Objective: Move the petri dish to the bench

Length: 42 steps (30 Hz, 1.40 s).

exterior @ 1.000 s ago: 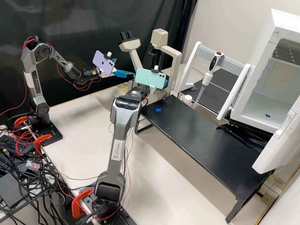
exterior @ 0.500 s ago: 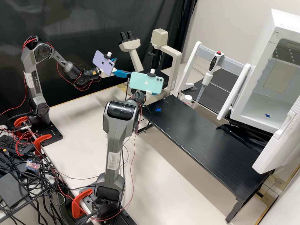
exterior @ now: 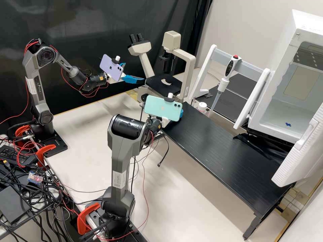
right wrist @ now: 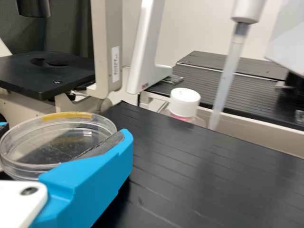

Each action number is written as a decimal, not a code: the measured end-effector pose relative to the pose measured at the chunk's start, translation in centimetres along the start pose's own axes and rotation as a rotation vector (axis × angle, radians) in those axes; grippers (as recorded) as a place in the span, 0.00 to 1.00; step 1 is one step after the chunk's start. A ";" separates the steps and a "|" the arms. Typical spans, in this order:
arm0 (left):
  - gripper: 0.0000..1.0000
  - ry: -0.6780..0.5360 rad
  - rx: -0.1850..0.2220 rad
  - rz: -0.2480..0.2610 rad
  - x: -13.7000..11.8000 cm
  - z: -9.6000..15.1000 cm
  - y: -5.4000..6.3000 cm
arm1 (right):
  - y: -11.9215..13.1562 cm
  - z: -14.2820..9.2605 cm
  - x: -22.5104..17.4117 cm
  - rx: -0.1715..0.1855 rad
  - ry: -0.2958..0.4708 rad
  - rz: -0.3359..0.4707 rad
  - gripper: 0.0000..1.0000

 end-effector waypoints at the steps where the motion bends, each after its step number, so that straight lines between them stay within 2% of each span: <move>1: 1.00 0.000 0.000 0.000 0.0 0.0 0.0 | 0.0 0.2 -0.3 0.000 -0.003 0.001 0.00; 8: 1.00 0.000 0.000 0.000 0.0 0.0 0.0 | -0.2 1.2 -2.0 -0.014 0.008 0.010 0.00; 15: 1.00 0.000 0.000 0.000 0.0 0.0 0.0 | -0.3 1.5 -2.4 -0.016 0.020 0.019 0.00; 20: 1.00 0.000 0.000 0.000 0.0 0.0 0.0 | -0.1 1.8 -2.4 -0.033 0.031 0.013 0.00; 27: 1.00 0.000 0.000 0.000 0.0 0.0 0.0 | 0.2 2.5 -3.0 -0.009 0.030 0.014 0.00; 28: 1.00 0.000 0.000 0.000 0.0 0.0 0.0 | 0.2 2.6 -3.1 -0.009 0.030 0.015 1.00; 33: 1.00 0.000 0.000 0.000 0.0 0.0 0.0 | 0.3 3.0 -3.6 -0.007 0.031 0.020 1.00; 42: 1.00 0.000 0.000 0.000 0.0 0.0 0.0 | 1.1 3.0 -5.0 -0.050 0.065 0.026 1.00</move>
